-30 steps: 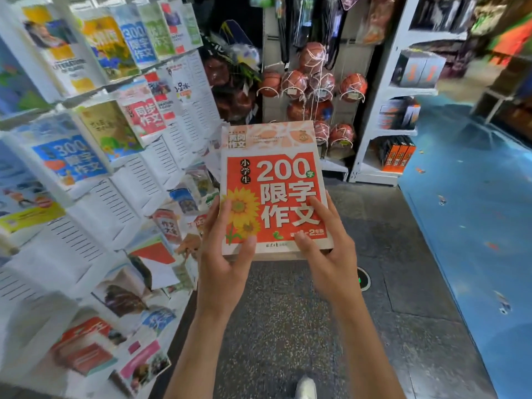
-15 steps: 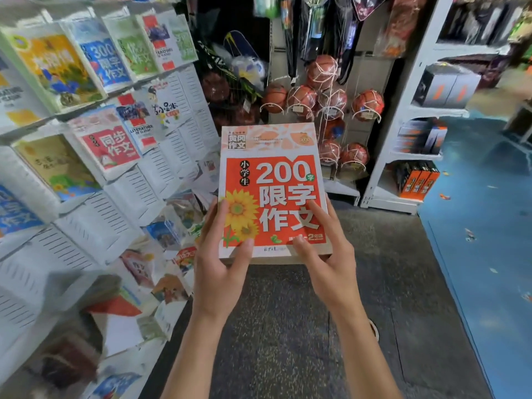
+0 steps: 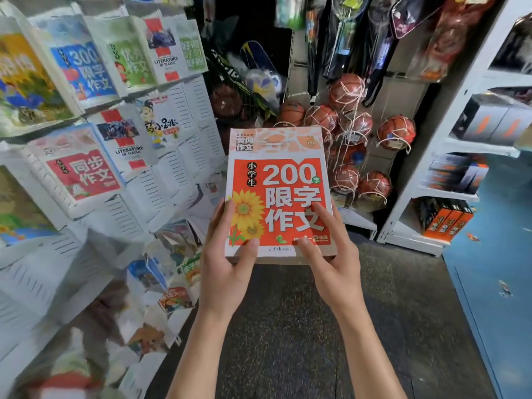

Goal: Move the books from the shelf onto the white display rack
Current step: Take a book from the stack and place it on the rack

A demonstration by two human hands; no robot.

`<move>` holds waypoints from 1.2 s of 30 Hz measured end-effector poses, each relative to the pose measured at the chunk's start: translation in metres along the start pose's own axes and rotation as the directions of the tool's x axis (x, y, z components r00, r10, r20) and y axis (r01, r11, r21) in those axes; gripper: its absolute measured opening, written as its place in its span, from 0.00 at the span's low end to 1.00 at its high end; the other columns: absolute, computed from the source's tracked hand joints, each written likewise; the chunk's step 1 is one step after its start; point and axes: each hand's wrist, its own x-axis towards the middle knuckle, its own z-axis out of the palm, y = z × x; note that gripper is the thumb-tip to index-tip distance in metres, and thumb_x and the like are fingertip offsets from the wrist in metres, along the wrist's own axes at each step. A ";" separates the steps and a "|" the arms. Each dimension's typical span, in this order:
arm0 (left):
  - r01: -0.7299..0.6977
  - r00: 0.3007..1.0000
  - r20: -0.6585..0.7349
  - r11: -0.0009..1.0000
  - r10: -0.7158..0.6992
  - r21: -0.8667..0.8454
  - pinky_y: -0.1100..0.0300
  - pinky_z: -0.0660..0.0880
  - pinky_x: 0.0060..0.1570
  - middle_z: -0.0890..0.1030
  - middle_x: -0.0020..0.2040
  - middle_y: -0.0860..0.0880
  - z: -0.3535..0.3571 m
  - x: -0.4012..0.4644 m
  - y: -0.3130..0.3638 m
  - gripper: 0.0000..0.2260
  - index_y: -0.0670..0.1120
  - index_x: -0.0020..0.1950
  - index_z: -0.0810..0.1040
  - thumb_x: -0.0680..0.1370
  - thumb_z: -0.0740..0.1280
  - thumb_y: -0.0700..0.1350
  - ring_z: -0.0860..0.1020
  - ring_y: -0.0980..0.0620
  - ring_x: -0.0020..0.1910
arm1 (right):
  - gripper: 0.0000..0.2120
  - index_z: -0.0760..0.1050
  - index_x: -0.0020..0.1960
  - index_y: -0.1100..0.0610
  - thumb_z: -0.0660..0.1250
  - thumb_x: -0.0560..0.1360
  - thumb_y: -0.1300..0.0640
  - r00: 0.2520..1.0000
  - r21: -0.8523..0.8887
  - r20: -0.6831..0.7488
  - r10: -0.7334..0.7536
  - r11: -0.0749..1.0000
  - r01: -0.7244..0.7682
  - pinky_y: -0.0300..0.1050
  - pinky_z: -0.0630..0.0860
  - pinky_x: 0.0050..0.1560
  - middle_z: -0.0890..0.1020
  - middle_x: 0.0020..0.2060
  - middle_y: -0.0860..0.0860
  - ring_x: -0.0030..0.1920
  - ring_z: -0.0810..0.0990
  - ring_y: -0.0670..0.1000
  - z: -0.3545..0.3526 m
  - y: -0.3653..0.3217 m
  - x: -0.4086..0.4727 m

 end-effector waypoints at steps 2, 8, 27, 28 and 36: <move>0.013 1.000 -0.010 1.000 -0.013 -0.007 0.56 0.73 0.67 0.68 0.75 0.55 0.010 0.043 -0.013 0.29 0.57 0.77 0.64 0.77 0.68 0.53 0.69 0.61 0.72 | 0.27 0.69 0.73 0.46 0.69 0.76 0.46 1.000 0.002 0.000 -0.006 1.000 0.006 0.60 0.75 0.65 0.67 0.74 0.43 0.72 0.69 0.42 0.007 0.013 0.046; 0.019 0.999 -0.033 1.000 -0.019 0.002 0.49 0.76 0.64 0.68 0.75 0.59 0.033 0.147 -0.059 0.29 0.64 0.75 0.64 0.75 0.67 0.60 0.72 0.56 0.70 | 0.26 0.69 0.73 0.44 0.70 0.77 0.46 1.000 0.013 0.019 0.003 1.000 -0.004 0.59 0.76 0.64 0.66 0.75 0.44 0.71 0.69 0.43 0.031 0.058 0.153; 0.116 0.969 -0.227 0.990 -0.096 0.076 0.65 0.73 0.64 0.66 0.76 0.59 0.189 0.415 -0.212 0.28 0.58 0.76 0.65 0.78 0.70 0.51 0.68 0.61 0.72 | 0.25 0.70 0.72 0.47 0.69 0.76 0.52 0.974 0.149 0.226 -0.005 0.988 -0.030 0.34 0.74 0.62 0.65 0.75 0.45 0.69 0.70 0.39 0.036 0.250 0.483; 0.129 0.961 -0.258 0.988 -0.104 0.081 0.66 0.73 0.63 0.66 0.76 0.59 0.196 0.428 -0.217 0.28 0.58 0.76 0.65 0.78 0.69 0.50 0.68 0.62 0.72 | 0.25 0.70 0.72 0.48 0.69 0.76 0.52 0.967 0.159 0.253 -0.018 0.987 -0.023 0.37 0.75 0.63 0.65 0.75 0.44 0.69 0.70 0.39 0.039 0.258 0.502; 0.213 0.890 -0.440 0.961 -0.118 0.174 0.77 0.65 0.63 0.60 0.76 0.65 0.202 0.492 -0.263 0.27 0.61 0.74 0.62 0.77 0.67 0.49 0.60 0.74 0.71 | 0.28 0.69 0.73 0.48 0.68 0.75 0.44 0.895 0.216 0.440 -0.075 0.976 -0.025 0.56 0.74 0.67 0.64 0.76 0.44 0.73 0.68 0.45 0.094 0.320 0.596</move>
